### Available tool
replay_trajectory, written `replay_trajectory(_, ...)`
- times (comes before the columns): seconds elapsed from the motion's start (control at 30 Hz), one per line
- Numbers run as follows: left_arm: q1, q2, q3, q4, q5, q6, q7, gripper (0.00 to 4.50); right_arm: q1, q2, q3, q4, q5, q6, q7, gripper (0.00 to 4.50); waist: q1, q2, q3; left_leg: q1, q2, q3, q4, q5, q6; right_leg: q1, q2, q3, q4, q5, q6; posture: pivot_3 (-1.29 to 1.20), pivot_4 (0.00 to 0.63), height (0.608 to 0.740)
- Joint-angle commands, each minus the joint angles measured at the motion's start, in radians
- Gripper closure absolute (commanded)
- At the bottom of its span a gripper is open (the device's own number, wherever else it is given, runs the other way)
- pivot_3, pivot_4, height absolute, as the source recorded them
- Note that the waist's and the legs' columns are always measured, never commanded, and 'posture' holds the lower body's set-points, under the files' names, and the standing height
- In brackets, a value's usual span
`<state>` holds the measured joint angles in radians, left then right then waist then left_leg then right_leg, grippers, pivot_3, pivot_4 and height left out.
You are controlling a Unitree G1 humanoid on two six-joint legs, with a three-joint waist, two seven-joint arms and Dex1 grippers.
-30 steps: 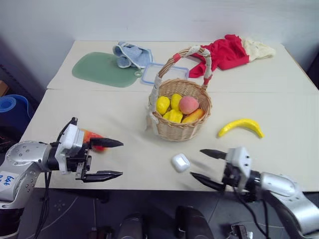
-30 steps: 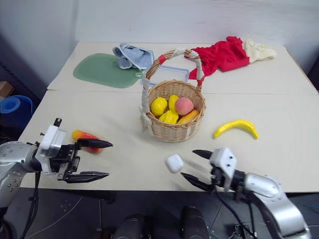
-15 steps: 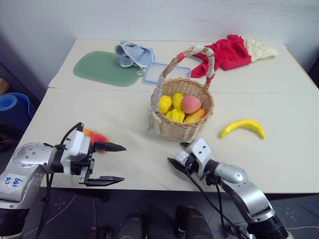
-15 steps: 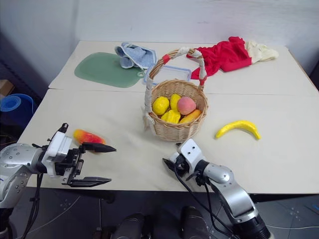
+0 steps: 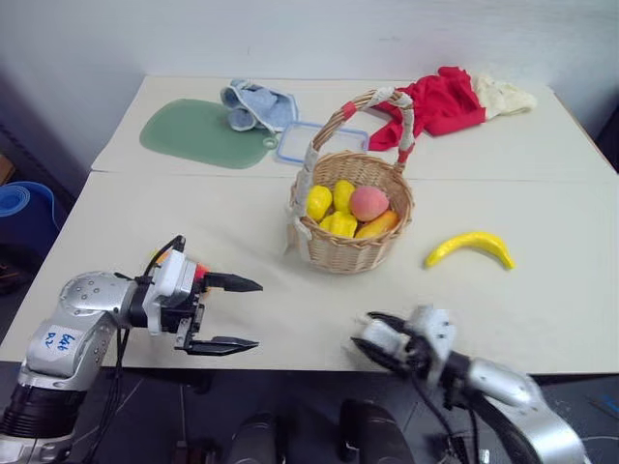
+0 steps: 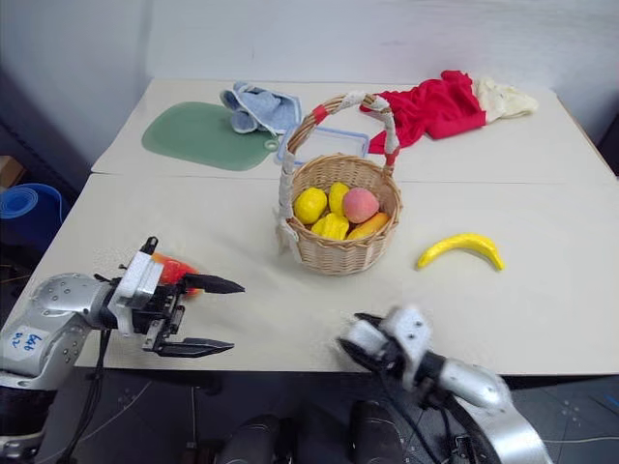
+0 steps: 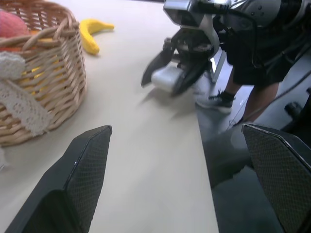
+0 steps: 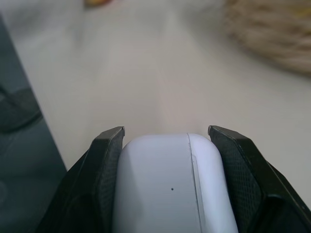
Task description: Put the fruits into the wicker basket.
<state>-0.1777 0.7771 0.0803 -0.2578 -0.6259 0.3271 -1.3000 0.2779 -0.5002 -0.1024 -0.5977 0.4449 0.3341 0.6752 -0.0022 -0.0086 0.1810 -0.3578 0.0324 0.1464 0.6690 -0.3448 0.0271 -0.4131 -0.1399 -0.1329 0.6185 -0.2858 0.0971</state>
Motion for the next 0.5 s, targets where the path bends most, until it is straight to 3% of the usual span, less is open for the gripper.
replay_trajectory(0.03, -0.004, -0.043, -0.007, -0.069, -0.031, 0.014, 0.051, 0.00, 0.020, -0.040, -0.352, 0.041, 0.149, -0.029, -0.009, 2.13, 0.002, 0.000, 0.000, 0.001, 0.000, 0.000, 0.001, 0.000, 0.001, 0.001, 0.000, 0.000, 0.000, 0.001, 0.001, 0.00, 0.150, 0.740)
replay_trajectory(0.13, -0.051, -0.108, -0.020, -0.083, -0.044, 0.035, 0.116, 0.00, -0.087, -0.155, -0.595, 0.380, 0.147, -0.097, -0.006, 2.13, 0.004, 0.000, 0.000, 0.002, -0.001, -0.001, 0.003, -0.001, 0.003, 0.004, -0.001, 0.002, -0.006, 0.002, 0.002, 0.00, 0.150, 0.740)
replay_trajectory(0.2, -0.080, -0.141, -0.025, -0.073, -0.037, 0.034, 0.140, 0.00, -0.179, -0.228, -0.645, 0.601, 0.109, -0.167, -0.005, 2.13, 0.003, 0.001, 0.000, 0.001, -0.002, 0.000, 0.007, -0.002, 0.006, 0.005, -0.001, 0.002, -0.007, 0.005, 0.002, 0.00, 0.150, 0.740)
replay_trajectory(0.33, -0.138, -0.150, -0.019, -0.016, -0.054, 0.053, 0.116, 0.00, -0.386, -0.353, -0.551, 1.050, -0.050, -0.309, -0.009, 2.13, -0.012, 0.002, 0.000, 0.001, 0.000, 0.001, 0.008, -0.002, 0.004, 0.004, 0.001, 0.003, -0.006, 0.004, 0.001, 0.00, 0.150, 0.740)
replay_trajectory(0.5, -0.202, -0.163, -0.027, 0.058, -0.006, -0.003, 0.111, 0.00, -0.645, -0.395, -0.431, 1.474, -0.187, -0.336, -0.145, 2.13, -0.031, 0.003, 0.000, 0.001, 0.003, 0.003, 0.007, 0.000, 0.002, 0.003, 0.006, 0.002, -0.006, 0.004, 0.001, 0.00, 0.150, 0.740)
